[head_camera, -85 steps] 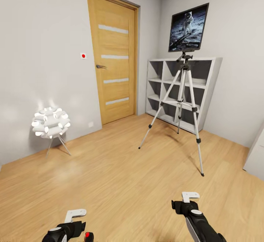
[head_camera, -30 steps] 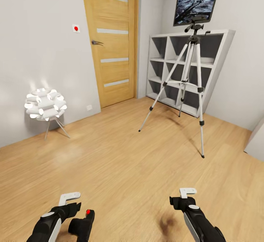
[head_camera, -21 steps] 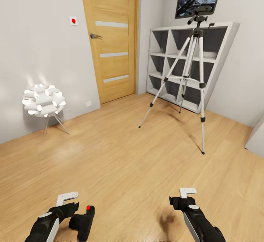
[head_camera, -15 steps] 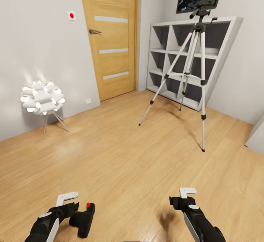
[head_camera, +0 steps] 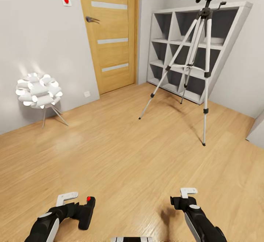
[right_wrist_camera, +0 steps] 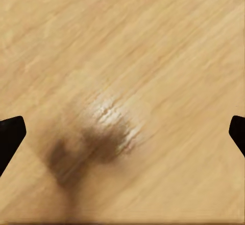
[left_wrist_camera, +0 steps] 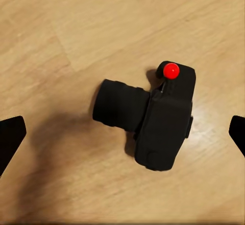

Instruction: Attach the digital camera to the camera tripod in the bedroom.

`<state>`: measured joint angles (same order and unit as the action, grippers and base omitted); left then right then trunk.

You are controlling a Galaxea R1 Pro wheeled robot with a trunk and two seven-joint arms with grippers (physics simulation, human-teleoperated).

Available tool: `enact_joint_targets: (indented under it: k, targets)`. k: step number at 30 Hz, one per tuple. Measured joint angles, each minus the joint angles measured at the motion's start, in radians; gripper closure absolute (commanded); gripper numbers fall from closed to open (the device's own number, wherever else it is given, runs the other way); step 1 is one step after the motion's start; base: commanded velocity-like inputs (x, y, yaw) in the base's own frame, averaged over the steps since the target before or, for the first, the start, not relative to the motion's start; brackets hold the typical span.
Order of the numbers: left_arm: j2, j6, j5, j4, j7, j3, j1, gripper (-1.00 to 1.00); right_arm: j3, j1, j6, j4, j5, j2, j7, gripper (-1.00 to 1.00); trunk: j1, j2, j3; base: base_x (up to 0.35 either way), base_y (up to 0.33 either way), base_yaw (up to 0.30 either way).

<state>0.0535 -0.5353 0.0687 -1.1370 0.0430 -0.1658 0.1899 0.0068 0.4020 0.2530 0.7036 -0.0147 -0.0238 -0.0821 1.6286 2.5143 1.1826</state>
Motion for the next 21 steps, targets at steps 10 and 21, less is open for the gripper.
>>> enact_joint_targets:
  k: [10,21]
  targets:
    - [0.001,-0.002,-0.002,-0.002,-0.002,0.011,0.000,-1.00,0.000,0.000,0.010,0.000,-0.001,-0.001,0.000,-1.00,0.004,0.002,0.039,0.000,0.000,0.000]
    - [0.002,-0.007,-0.003,0.004,-0.019,0.012,0.000,-1.00,0.001,0.000,0.018,0.000,-0.001,-0.002,0.000,-1.00,0.009,0.005,0.081,0.000,0.000,0.000]
